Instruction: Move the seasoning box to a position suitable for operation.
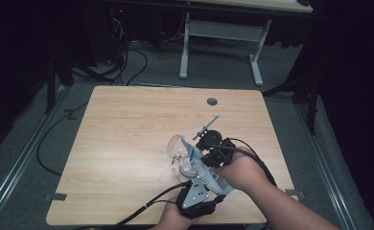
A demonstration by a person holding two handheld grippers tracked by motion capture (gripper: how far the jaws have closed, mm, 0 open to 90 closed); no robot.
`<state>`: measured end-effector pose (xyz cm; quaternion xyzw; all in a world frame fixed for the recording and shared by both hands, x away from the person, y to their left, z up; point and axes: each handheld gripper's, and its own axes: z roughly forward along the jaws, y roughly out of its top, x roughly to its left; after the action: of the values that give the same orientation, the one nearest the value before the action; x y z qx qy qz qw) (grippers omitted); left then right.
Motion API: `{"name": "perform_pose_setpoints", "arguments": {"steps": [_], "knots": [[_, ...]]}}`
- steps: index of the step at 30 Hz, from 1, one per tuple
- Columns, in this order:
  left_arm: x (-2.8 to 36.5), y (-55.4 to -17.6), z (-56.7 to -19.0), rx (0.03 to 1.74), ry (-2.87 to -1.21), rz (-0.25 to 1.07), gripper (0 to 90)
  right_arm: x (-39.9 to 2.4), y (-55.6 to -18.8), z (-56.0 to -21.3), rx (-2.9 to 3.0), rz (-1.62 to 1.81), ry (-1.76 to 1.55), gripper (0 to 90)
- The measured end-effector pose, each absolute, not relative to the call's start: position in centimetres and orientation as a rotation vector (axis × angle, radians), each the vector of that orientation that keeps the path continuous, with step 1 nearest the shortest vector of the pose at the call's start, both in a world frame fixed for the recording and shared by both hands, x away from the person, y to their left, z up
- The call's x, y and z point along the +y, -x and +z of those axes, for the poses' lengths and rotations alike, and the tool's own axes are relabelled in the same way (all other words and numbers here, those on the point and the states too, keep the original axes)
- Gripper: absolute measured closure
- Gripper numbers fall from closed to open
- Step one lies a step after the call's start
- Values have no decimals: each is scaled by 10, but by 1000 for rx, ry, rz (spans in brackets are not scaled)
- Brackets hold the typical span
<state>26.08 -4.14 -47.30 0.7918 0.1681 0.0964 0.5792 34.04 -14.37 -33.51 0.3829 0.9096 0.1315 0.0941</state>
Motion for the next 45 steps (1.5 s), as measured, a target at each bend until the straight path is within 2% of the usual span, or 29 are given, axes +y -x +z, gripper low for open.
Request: {"name": "perform_pose_setpoints", "arguments": {"steps": [45], "knots": [[-40, -261, -470, 388, -1839, 217, 599, -142, -343, -334, 2703, 396, -1120, 900]]}}
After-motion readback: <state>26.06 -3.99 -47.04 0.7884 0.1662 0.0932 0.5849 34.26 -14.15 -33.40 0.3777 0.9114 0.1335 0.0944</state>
